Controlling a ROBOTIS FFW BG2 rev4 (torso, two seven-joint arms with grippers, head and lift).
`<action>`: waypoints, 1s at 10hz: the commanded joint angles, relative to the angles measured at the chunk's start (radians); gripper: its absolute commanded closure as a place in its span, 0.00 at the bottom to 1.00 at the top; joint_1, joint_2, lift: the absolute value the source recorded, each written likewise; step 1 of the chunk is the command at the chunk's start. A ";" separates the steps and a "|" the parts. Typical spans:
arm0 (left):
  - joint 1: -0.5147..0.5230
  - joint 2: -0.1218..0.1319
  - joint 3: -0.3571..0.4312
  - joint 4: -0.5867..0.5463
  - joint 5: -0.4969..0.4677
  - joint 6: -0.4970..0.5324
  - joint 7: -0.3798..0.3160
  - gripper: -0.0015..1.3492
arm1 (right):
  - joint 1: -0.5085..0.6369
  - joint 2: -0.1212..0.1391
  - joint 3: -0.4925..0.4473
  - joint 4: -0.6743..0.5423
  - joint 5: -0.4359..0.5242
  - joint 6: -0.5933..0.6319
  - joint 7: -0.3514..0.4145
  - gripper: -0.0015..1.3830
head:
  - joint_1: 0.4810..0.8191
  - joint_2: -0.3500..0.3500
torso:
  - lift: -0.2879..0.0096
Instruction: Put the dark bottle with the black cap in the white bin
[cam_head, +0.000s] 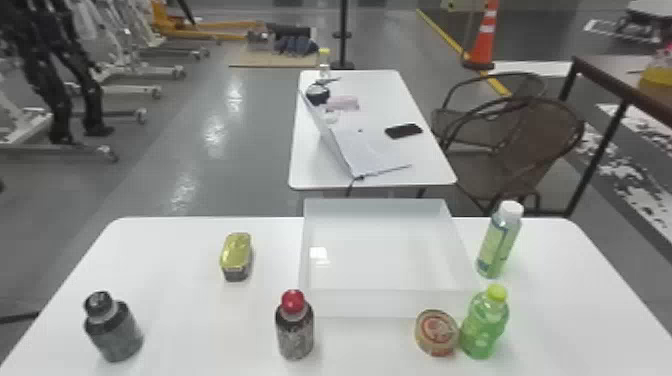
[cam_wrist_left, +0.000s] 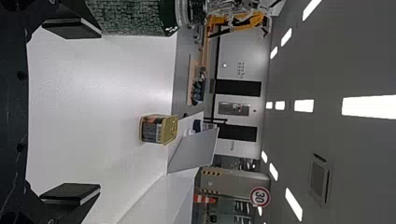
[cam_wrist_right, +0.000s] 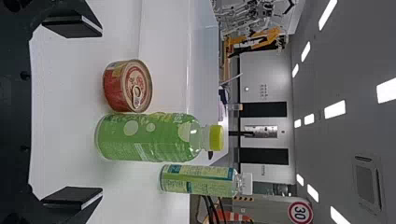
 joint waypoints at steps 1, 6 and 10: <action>0.002 -0.003 0.000 0.000 -0.001 0.000 0.001 0.10 | 0.000 0.000 0.000 0.000 -0.002 0.000 0.000 0.07 | 0.20 0.50 | 0.63; -0.003 -0.003 0.000 0.008 0.004 0.005 0.015 0.10 | 0.003 -0.001 0.000 0.000 -0.003 0.000 0.000 0.07 | 0.20 0.50 | 0.63; -0.037 -0.003 -0.006 0.052 -0.024 -0.031 0.184 0.10 | 0.006 0.000 0.000 0.000 -0.006 0.000 0.000 0.07 | 0.20 0.50 | 0.63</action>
